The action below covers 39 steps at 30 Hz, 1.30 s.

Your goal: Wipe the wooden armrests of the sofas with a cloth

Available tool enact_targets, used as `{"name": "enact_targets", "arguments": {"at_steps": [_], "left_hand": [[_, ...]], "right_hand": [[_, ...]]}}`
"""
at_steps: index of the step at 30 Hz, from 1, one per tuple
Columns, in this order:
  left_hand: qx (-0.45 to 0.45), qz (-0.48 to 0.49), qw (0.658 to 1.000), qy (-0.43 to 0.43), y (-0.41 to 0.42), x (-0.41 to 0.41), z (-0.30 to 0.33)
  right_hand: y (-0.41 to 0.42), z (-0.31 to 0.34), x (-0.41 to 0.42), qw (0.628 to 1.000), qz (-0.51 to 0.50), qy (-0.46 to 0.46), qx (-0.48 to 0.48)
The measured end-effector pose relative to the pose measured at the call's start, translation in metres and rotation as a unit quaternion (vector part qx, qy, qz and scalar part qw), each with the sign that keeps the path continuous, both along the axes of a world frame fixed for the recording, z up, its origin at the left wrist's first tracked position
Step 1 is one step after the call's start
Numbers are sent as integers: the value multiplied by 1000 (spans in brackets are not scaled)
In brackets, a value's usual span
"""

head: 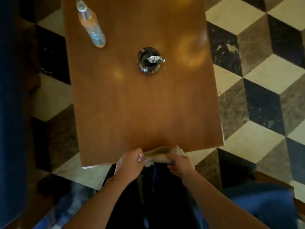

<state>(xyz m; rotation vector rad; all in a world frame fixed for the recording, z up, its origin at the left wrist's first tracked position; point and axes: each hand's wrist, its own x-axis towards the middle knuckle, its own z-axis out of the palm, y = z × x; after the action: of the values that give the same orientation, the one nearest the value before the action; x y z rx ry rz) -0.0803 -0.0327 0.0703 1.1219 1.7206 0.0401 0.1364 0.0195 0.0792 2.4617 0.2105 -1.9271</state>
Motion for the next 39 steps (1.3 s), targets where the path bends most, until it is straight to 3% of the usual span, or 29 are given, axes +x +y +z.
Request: {"name": "enact_targets", "arguments": {"at_steps": [6,14,16,18,20,24,28,32,37,39], "left_hand": [[10,90,995,39,67,10,-23],[34,132,989,64,125,1,-65],[39,181,978,98,132,-2,-77],[26,250,960,125,134,-7,-89],[-24,290,950,113,128,-7,-103],[-123,303,944,50,93,12,-115],[-117,330,936,33,64,39,-114],[-134,320,934,83,56,46,-110],[-205,200,953,103,38,46,-95],[-189,175,958,124,43,42,-83]], "right_hand": [[84,-29,-4,999,35,0,9],[134,-63,-28,997,63,12,50],[136,-75,-34,987,133,-37,88],[134,-85,-29,937,285,-131,154],[129,-98,-18,896,354,-177,201],[111,-118,9,928,315,-135,146],[84,-126,18,914,354,-131,150],[65,-122,16,919,355,-127,113],[37,-109,21,915,383,-122,46],[40,-96,14,915,385,-118,34]]}}
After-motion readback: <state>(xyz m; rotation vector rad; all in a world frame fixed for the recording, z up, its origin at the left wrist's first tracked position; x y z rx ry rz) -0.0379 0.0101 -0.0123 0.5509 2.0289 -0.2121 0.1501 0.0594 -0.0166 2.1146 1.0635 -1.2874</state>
